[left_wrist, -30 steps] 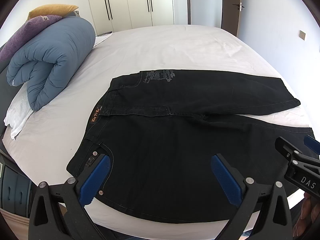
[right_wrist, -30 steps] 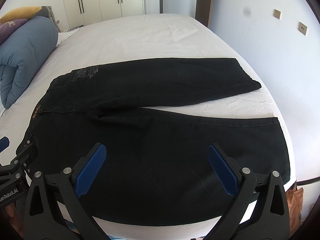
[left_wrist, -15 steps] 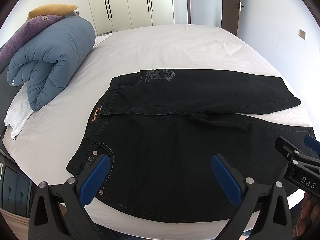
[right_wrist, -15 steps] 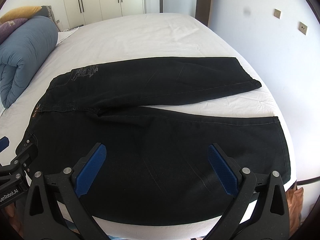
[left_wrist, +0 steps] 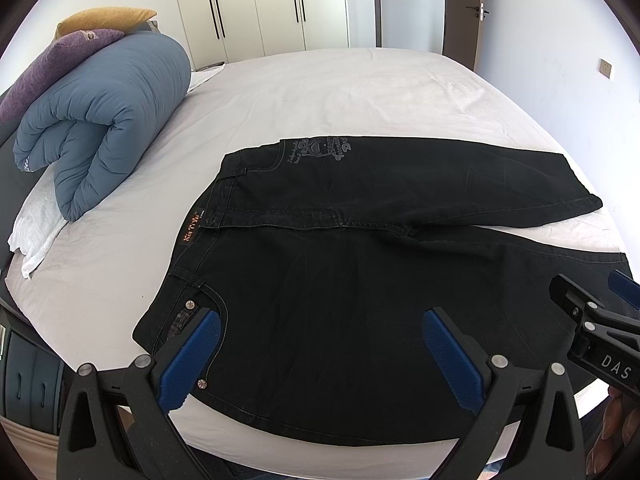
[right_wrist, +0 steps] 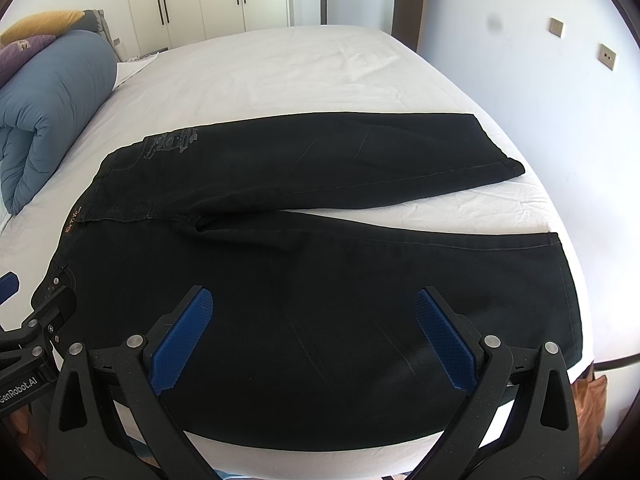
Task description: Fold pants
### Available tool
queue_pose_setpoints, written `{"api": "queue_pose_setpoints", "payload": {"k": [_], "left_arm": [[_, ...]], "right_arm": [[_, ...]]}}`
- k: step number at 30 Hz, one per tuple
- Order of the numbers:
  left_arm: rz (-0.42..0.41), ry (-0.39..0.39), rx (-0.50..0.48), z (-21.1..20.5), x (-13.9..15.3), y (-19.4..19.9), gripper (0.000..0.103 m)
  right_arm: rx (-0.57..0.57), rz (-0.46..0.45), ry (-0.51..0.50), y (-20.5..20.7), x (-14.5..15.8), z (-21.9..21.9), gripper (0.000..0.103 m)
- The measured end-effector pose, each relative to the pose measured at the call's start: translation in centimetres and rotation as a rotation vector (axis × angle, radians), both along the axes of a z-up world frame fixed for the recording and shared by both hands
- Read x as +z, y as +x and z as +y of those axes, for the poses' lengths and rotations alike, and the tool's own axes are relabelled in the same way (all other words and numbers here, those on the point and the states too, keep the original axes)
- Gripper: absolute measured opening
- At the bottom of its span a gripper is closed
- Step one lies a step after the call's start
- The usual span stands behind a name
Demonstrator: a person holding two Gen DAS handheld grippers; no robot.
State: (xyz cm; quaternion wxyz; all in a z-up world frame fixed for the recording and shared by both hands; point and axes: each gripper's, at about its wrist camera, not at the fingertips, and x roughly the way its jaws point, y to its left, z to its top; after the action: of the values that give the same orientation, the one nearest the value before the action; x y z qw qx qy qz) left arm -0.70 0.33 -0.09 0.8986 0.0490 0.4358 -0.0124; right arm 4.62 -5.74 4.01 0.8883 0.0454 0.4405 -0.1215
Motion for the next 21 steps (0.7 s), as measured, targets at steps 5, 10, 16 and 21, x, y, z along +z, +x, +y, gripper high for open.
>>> {"api": "queue_pose_setpoints", "payload": {"k": [5,10,16,21], "left_arm": [[0.0,0.001,0.0,-0.03,0.0,0.0,0.103],[0.002,0.0,0.001,0.14,-0.12,-0.1,0.103],[0.003,-0.003,0.0,0.21,-0.16,-0.18,0.103],[0.009,-0.003,0.0,0.57,-0.52,-0.35,0.103]], "right_arm": [[0.005,0.003,0.0,-0.06,-0.11,0.18,0.103],[0.005,0.004,0.0,-0.06,-0.06,0.1,0.103],[0.009,0.005,-0.001,-0.08,-0.1,0.25,0.103],[0.016,0.014,0.003,0.11,-0.26,0.26,0.103]]}}
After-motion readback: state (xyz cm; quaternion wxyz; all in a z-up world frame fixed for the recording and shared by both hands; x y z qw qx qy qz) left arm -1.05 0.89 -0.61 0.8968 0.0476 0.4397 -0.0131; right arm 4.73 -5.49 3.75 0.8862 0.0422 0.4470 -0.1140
